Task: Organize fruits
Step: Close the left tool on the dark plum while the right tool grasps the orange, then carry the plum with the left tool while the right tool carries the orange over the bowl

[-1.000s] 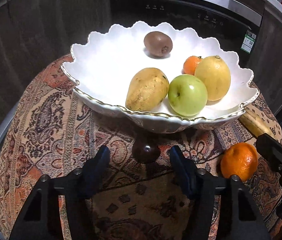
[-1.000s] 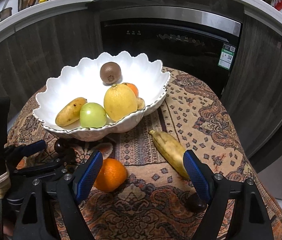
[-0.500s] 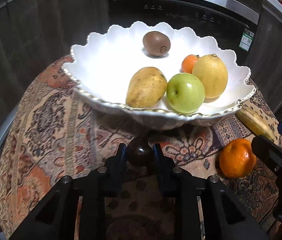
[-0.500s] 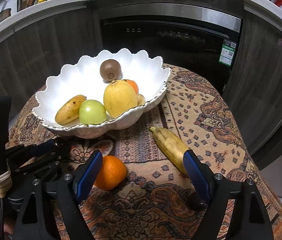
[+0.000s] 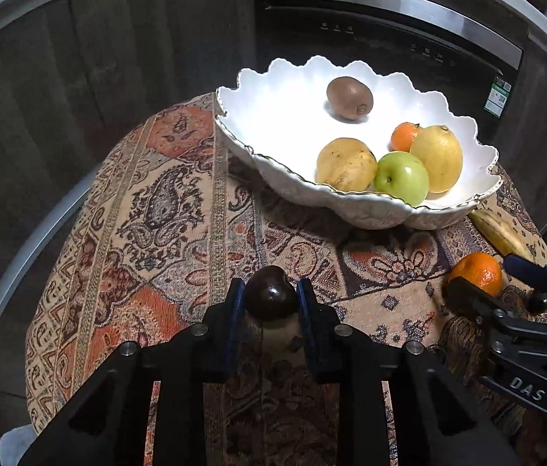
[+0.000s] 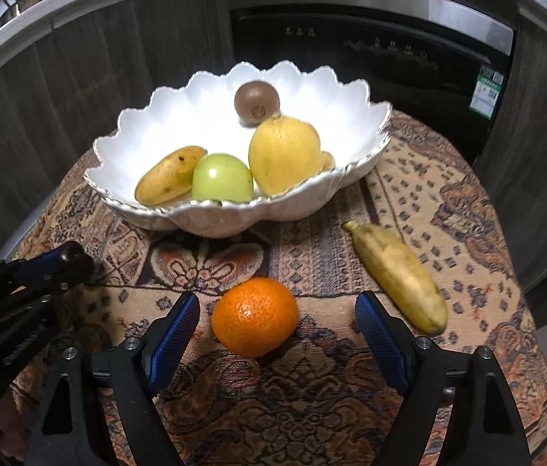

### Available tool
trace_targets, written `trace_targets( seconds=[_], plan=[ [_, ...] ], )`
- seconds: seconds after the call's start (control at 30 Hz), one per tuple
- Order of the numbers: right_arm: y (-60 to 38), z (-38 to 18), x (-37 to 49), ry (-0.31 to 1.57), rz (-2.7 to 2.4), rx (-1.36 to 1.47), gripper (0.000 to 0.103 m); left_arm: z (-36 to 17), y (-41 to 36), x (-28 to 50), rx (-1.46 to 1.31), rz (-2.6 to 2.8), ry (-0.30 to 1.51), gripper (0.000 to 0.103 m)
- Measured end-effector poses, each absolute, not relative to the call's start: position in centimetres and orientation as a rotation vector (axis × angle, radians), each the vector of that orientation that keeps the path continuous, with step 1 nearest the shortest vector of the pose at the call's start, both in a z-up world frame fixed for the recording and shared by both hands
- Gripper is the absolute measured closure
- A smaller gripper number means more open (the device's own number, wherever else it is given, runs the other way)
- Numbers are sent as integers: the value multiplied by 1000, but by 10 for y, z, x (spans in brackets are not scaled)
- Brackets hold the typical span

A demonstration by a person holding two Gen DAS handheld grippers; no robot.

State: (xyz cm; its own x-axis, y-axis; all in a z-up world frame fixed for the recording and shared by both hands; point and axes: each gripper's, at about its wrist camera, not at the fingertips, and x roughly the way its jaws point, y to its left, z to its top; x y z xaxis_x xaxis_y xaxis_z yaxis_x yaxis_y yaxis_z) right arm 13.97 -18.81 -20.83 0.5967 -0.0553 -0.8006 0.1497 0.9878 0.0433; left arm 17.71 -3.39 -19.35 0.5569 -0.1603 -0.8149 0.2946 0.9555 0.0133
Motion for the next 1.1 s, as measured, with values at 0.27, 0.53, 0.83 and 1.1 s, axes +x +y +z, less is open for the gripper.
trace_targets(
  seconds=[0.27, 0.53, 0.83, 1.1],
  plan=[
    [-185, -213, 141, 941, -69, 130, 54, -192, -38, 174, 155, -274, 942, 76],
    [-183, -207, 138, 930, -60, 132, 58, -185, -39, 168, 153, -269, 940, 76],
    [-190, -171, 125, 861, -83, 142, 59, -158, -48, 164, 151, -300, 913, 76],
    [-206, -133, 129, 801, -118, 135, 59, -122, -66, 180, 158, -338, 850, 76]
  ],
)
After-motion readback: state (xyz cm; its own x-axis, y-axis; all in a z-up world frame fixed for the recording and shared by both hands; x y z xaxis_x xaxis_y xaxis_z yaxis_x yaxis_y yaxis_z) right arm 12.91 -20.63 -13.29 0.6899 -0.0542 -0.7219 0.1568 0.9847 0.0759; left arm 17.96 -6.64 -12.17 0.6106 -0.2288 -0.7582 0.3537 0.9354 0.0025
